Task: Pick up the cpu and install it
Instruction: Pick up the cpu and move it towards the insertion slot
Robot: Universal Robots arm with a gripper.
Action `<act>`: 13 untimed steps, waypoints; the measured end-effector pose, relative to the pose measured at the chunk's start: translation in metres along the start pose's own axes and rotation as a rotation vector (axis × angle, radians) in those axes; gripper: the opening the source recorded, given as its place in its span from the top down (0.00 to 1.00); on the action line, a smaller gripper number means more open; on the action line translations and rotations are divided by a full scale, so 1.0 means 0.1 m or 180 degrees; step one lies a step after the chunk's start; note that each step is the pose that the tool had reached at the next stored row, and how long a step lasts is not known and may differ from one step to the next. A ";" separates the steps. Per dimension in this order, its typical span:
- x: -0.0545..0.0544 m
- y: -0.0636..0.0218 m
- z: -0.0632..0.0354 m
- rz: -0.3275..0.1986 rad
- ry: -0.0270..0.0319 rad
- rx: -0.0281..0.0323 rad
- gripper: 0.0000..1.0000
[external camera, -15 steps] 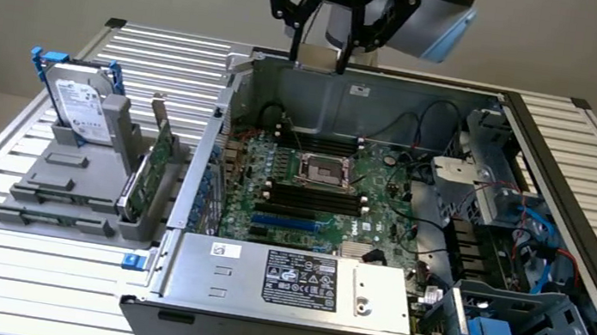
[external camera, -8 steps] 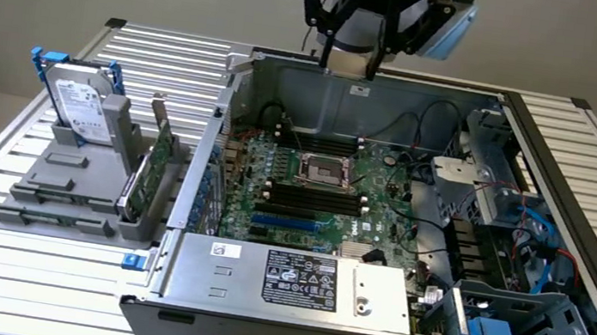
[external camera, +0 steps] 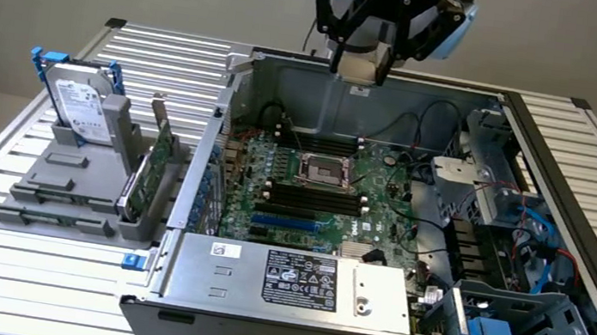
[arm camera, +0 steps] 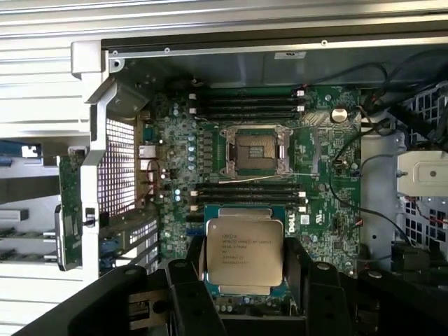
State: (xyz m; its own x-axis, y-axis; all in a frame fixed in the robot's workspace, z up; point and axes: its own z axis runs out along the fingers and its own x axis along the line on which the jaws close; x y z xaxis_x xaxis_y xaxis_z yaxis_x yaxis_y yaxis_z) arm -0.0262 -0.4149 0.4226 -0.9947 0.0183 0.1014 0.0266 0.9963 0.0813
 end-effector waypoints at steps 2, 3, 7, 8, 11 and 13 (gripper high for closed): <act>0.00 0.042 0.026 0.0000 0.0000 0.0003 0.45; 0.00 0.071 0.043 0.0000 0.0000 0.0007 0.45; -0.01 0.170 0.112 0.0002 -0.0001 0.0022 0.45; -0.01 0.190 0.129 0.0002 0.0000 0.0025 0.45; -0.02 0.243 0.179 0.0003 -0.0001 0.0034 0.45; -0.03 0.276 0.212 0.0004 -0.0001 0.0039 0.45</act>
State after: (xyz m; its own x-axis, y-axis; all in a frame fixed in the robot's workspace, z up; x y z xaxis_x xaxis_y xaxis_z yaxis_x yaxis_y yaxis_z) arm -0.0246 -0.3857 0.4035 -0.9947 0.0194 0.1013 0.0265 0.9973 0.0692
